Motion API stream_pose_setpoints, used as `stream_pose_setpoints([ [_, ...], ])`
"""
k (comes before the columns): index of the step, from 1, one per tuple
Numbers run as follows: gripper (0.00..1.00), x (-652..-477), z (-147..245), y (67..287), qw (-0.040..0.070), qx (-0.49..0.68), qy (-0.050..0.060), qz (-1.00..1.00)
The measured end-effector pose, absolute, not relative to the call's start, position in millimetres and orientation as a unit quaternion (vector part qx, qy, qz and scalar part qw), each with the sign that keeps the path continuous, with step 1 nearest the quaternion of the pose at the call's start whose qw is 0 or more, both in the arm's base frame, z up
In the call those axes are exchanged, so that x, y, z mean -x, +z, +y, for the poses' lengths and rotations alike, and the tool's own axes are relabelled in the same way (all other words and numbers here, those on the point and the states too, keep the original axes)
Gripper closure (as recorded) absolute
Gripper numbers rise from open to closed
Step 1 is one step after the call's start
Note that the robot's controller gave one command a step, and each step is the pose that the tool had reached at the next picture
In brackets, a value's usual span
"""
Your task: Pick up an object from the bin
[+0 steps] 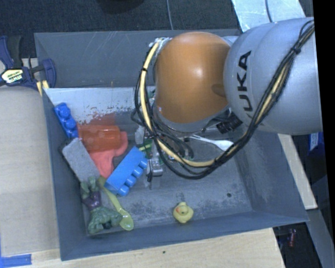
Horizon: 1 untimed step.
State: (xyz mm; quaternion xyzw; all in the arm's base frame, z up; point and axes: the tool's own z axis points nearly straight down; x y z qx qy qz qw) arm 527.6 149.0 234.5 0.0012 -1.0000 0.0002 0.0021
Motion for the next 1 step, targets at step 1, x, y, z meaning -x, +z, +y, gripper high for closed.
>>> stream_pose_setpoints([
  [1,0.0,-529.2,148.5,238.0,-0.001,0.0,-0.001,-1.0],
])
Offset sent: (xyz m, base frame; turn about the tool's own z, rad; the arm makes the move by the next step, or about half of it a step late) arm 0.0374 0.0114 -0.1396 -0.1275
